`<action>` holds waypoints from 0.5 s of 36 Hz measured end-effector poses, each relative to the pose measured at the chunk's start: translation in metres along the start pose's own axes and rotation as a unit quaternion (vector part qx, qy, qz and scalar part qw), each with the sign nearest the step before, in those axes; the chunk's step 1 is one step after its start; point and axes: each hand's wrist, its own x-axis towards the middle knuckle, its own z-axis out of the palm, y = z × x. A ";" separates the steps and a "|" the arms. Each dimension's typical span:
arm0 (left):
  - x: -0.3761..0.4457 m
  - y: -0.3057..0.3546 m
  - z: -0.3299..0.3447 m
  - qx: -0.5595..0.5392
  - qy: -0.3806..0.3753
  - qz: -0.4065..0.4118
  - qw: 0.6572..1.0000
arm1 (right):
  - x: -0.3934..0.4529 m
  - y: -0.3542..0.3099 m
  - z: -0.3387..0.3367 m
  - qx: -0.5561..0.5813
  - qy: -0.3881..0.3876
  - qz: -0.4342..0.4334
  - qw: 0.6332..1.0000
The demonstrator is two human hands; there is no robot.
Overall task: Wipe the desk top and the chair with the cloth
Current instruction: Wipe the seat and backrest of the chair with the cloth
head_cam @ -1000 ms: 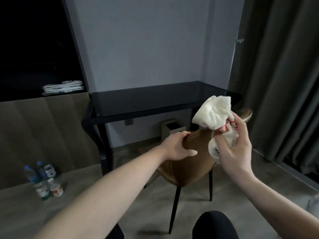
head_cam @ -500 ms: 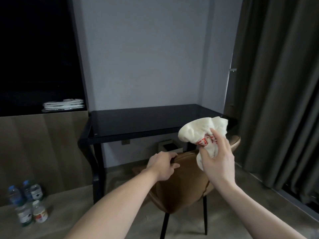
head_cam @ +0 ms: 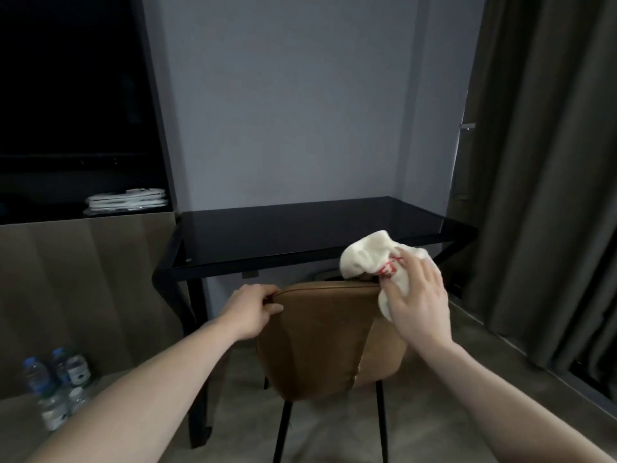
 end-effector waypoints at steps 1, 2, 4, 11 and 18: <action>0.002 0.000 0.001 -0.002 0.002 0.002 1.000 | 0.006 0.006 -0.001 0.017 0.000 0.025 1.000; 0.003 0.000 0.003 -0.004 0.003 0.003 1.000 | 0.011 0.010 0.000 0.028 -0.003 0.053 0.998; 0.006 0.001 0.006 -0.008 0.007 0.003 1.000 | 0.021 0.011 0.003 0.028 -0.005 0.096 0.995; 0.011 0.004 0.012 -0.030 0.016 -0.017 0.999 | 0.015 -0.019 0.024 -0.030 -0.009 0.074 0.997; 0.006 0.004 0.012 -0.035 0.011 -0.020 0.999 | -0.042 -0.081 0.055 -0.046 -0.071 0.008 0.996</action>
